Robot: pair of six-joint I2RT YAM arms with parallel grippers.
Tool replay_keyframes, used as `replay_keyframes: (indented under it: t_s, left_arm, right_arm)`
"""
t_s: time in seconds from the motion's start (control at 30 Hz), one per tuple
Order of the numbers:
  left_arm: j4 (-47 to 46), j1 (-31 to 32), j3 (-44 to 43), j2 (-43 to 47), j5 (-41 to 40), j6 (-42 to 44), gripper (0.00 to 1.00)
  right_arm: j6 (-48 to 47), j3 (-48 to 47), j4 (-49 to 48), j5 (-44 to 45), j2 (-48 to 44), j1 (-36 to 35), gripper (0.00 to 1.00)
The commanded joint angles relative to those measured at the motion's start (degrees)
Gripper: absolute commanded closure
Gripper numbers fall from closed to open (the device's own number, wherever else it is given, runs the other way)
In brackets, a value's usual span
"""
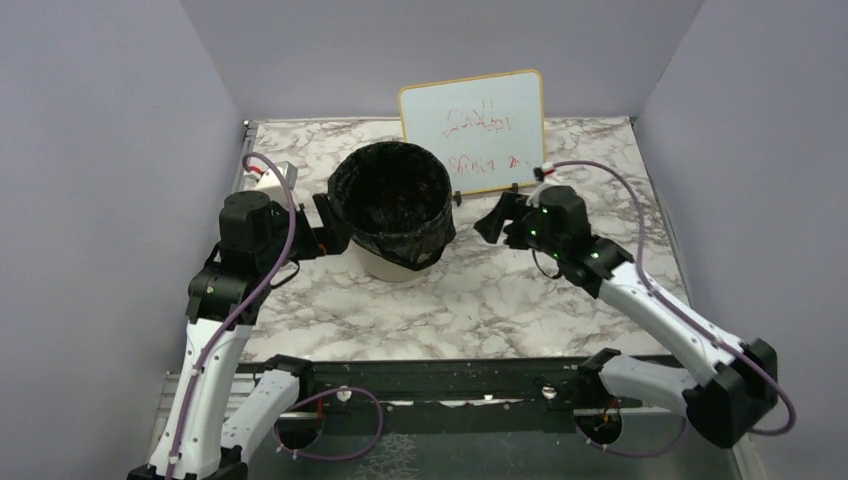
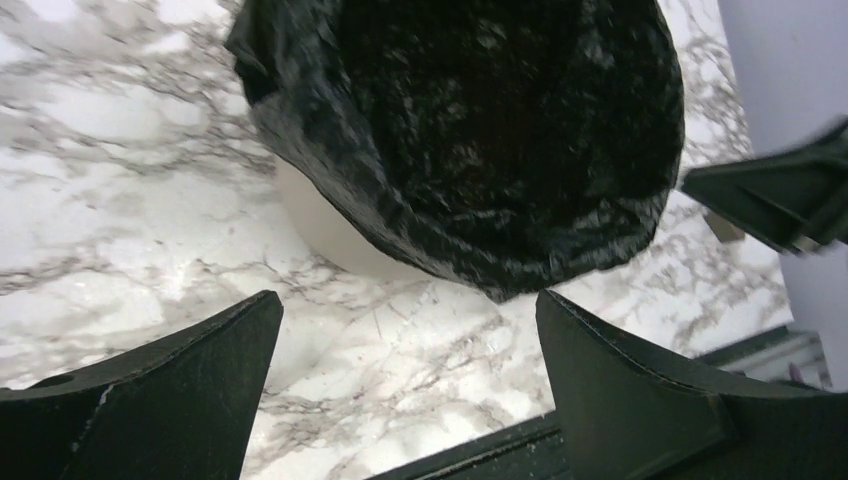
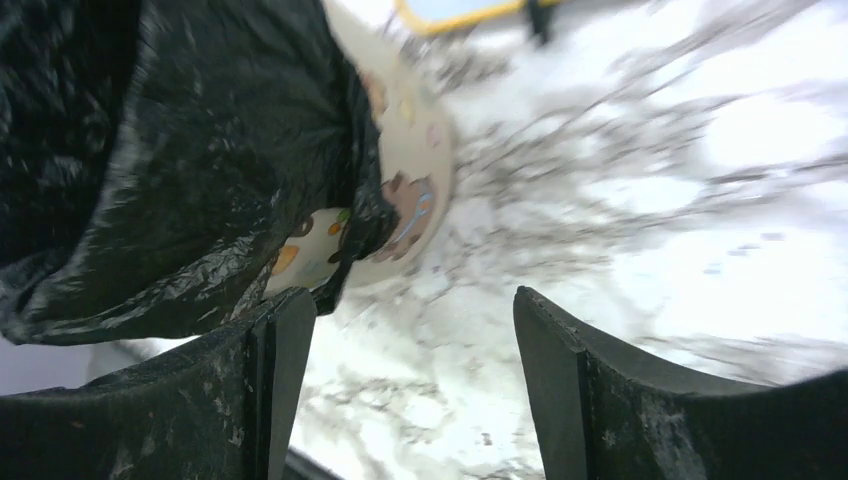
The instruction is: Put the trash bags into the trash bin
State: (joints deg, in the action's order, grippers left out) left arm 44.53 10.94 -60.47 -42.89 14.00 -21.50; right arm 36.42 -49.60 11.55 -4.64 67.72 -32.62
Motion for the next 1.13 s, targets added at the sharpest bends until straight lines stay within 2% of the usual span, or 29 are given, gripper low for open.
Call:
replay_keyframes:
  t_s: [0.0,0.1,0.2,0.37,0.63,1.1]
  left_arm:
    - [4.4,-0.22,-8.13,-4.3,-12.22,2.21,0.01]
    - [6.79,-0.19,-13.2,-8.5,-18.89,2.74,0.01]
    - [8.14,-0.18,-17.14,-11.45,-24.74,1.35,0.01]
    - [9.43,-0.22,-20.03,-12.26,-31.39,-0.94,0.01]
    - [9.48,-0.2,-17.38,-9.02,-31.27,-1.64,0.01]
    - [9.41,-0.21,-14.97,-9.64,-30.33,-3.54,0.01]
  right_arm:
    - [-8.26,-1.22,9.5,23.81,-12.46,0.01,0.2]
    - [-15.56,-3.17,9.96,28.5,-19.55,0.01,0.17]
    - [-19.46,-7.73,13.33,30.27,-22.5,0.06,0.15]
    - [-22.32,-15.37,20.49,21.32,-21.12,0.01,0.13]
    - [-19.81,-18.19,24.33,10.85,-18.88,0.02,0.11]
    - [-18.62,-17.71,25.77,11.68,-17.37,-0.03,0.11]
